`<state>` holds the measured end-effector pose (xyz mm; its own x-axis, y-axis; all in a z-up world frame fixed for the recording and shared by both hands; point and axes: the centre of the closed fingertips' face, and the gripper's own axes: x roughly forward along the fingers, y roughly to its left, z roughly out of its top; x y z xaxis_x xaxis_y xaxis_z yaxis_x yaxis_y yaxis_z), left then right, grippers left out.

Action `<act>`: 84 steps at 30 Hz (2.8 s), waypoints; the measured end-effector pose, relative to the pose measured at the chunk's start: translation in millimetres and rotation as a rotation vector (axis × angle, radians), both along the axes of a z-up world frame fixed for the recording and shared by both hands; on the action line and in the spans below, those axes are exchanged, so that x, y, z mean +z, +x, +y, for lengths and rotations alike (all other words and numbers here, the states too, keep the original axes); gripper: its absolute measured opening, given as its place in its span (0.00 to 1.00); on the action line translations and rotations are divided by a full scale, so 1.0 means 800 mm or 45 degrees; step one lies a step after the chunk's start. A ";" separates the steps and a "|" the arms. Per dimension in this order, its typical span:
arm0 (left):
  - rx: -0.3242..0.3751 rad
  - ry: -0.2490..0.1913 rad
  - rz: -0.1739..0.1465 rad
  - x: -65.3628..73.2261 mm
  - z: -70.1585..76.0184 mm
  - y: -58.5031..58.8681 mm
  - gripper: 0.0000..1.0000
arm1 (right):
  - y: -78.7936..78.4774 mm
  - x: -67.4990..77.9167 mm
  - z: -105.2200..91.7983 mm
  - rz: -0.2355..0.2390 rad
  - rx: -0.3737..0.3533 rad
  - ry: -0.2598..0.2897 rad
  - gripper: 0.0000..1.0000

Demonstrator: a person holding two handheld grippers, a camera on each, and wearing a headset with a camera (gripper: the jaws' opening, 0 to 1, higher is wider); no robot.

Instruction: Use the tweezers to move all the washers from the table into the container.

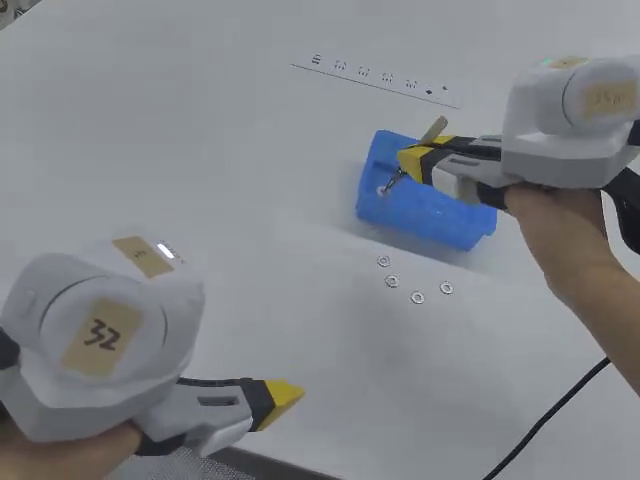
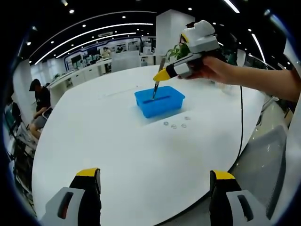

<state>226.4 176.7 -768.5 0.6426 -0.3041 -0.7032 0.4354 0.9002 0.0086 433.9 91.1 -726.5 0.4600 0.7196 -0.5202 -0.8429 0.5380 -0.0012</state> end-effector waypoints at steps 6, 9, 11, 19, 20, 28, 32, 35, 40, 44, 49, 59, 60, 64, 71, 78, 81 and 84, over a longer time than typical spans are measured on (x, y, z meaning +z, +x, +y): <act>0.003 0.002 0.010 -0.002 0.001 0.000 0.98 | 0.026 -0.020 0.001 -0.018 -0.059 -0.030 0.02; -0.001 0.006 0.013 -0.003 0.000 0.000 0.97 | 0.035 -0.037 0.002 0.019 -0.090 -0.015 0.02; -0.002 0.006 0.013 -0.004 -0.001 0.000 0.97 | 0.039 -0.045 0.004 0.026 -0.098 -0.012 0.02; -0.015 0.009 0.023 -0.006 -0.005 0.000 0.97 | 0.053 -0.077 0.004 0.035 -0.116 -0.078 0.02; -0.015 0.010 0.026 -0.006 -0.005 0.000 0.97 | 0.055 -0.079 0.004 0.035 -0.119 -0.080 0.02; -0.015 0.020 0.035 -0.007 -0.004 -0.001 0.98 | 0.056 -0.093 0.010 0.083 -0.128 -0.058 0.02; -0.011 0.020 0.032 -0.007 -0.003 0.000 0.98 | 0.054 -0.095 0.011 0.088 -0.126 -0.055 0.02; -0.014 0.019 0.034 -0.007 -0.004 0.000 0.98 | 0.054 -0.095 0.010 0.086 -0.124 -0.054 0.02; -0.019 0.020 0.032 -0.006 -0.005 0.000 0.98 | 0.054 -0.095 0.011 0.089 -0.117 -0.057 0.03; -0.016 0.020 0.027 -0.004 -0.005 0.000 0.98 | 0.055 -0.090 0.008 0.077 -0.122 -0.055 0.03; -0.017 0.023 0.025 -0.004 -0.004 -0.001 0.98 | 0.053 -0.081 0.005 0.075 -0.126 -0.035 0.03; -0.017 0.030 0.000 0.004 -0.002 0.000 0.98 | 0.028 -0.019 0.000 0.004 -0.093 0.059 0.03; -0.016 0.030 -0.001 0.004 -0.002 0.000 0.98 | 0.023 -0.013 -0.003 -0.001 -0.091 0.068 0.03; -0.019 0.031 -0.003 0.004 -0.002 0.000 0.98 | 0.008 0.003 -0.011 -0.011 -0.087 0.103 0.03; -0.024 0.032 -0.001 0.003 -0.004 0.000 0.98 | -0.026 0.006 -0.016 -0.001 -0.072 0.122 0.03; -0.026 0.029 0.004 0.002 -0.005 0.000 0.98 | -0.048 -0.018 -0.018 0.047 -0.069 0.095 0.03; -0.025 0.031 0.006 0.001 -0.003 0.000 0.98 | -0.052 -0.030 -0.020 0.077 -0.075 0.091 0.03; -0.025 0.031 0.010 0.000 -0.003 -0.001 0.98 | -0.055 -0.045 -0.022 0.102 -0.082 0.076 0.03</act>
